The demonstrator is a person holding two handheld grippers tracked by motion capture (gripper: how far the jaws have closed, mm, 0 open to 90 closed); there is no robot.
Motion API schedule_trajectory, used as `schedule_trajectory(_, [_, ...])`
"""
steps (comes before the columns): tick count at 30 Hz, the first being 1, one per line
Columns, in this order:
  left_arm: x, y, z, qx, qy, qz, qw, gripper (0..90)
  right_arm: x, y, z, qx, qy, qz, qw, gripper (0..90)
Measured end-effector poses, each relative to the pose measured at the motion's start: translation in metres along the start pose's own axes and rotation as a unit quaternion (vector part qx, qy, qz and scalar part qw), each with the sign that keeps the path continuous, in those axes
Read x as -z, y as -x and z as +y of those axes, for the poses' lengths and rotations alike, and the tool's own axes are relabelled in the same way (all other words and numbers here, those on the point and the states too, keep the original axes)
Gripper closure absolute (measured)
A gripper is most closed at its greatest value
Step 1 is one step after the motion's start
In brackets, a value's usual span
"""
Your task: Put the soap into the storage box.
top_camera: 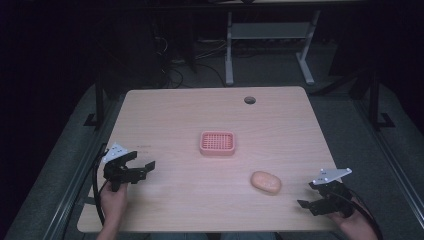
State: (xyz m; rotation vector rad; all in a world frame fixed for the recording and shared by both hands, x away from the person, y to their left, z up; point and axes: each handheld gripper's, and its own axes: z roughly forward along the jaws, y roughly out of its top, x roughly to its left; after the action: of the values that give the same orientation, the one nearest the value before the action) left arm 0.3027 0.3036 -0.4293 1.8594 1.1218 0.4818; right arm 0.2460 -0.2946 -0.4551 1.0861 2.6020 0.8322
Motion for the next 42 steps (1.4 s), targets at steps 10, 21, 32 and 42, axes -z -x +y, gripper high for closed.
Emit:
schedule_trajectory(10, [0.001,0.000,0.000,-0.001,0.000,0.003,1.0000,14.2,-0.002,-0.008,0.011,0.018,-0.004,0.002,0.9998,22.8])
schedule_trajectory(21, [0.004,-0.002,-0.002,0.002,0.001,0.002,1.0000,14.2,-0.005,-0.009,0.024,0.036,-0.009,0.008,0.9993,22.7])
schedule_trajectory(32, [0.004,-0.001,-0.002,0.001,0.000,0.002,1.0000,14.2,-0.003,-0.015,0.049,0.071,-0.016,0.007,0.9974,22.6])
schedule_trajectory(42, [0.005,-0.003,-0.002,0.002,0.003,0.002,1.0000,14.2,-0.008,-0.022,0.064,0.087,-0.033,0.017,0.9955,22.7])
